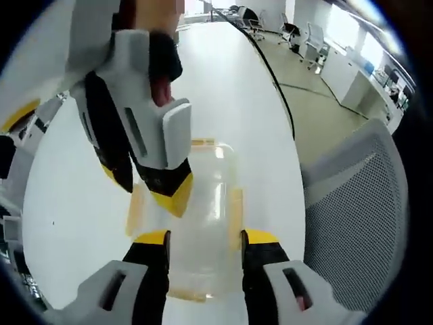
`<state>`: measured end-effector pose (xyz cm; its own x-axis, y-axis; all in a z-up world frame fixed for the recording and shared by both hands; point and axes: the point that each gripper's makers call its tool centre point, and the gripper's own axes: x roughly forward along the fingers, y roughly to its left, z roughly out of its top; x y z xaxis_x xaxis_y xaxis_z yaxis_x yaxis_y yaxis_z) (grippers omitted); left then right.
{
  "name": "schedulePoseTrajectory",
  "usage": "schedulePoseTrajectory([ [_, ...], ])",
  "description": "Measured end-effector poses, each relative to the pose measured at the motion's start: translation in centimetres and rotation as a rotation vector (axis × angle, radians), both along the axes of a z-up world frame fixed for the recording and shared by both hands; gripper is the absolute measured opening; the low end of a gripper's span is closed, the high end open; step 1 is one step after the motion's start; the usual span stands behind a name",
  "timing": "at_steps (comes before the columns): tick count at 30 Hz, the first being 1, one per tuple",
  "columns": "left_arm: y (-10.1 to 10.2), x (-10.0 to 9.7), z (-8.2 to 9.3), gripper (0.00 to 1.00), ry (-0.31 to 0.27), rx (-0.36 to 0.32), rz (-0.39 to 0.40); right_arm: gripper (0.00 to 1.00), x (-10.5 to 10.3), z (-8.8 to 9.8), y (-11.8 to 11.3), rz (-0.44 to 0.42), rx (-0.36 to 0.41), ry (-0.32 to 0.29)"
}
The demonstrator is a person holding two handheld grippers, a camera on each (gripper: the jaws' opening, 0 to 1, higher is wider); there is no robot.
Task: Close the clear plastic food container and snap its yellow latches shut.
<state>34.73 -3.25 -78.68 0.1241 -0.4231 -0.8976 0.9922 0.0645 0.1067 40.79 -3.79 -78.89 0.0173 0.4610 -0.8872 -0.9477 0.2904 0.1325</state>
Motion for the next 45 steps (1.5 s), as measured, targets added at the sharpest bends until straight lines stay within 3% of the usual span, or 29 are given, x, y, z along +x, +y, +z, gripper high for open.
schedulePoseTrajectory([
  [9,-0.1,-0.1,-0.2,0.43,-0.058,0.024,0.006,0.41,-0.1,-0.3,0.3,0.061,-0.035,0.089],
  [15,0.0,-0.4,-0.6,0.46,-0.130,0.047,-0.016,0.40,0.1,-0.6,0.3,0.073,-0.050,0.135],
  [24,-0.1,-0.1,-0.9,0.46,-0.223,0.095,0.014,0.41,0.2,-1.0,0.4,0.073,-0.048,0.212],
  [31,0.0,0.1,-0.8,0.45,-0.232,0.111,0.039,0.41,0.1,-1.1,0.5,0.102,-0.058,0.263],
  [45,-0.1,0.4,-0.9,0.43,-0.232,0.124,0.059,0.38,-0.1,-1.3,0.5,0.138,-0.099,0.293],
])
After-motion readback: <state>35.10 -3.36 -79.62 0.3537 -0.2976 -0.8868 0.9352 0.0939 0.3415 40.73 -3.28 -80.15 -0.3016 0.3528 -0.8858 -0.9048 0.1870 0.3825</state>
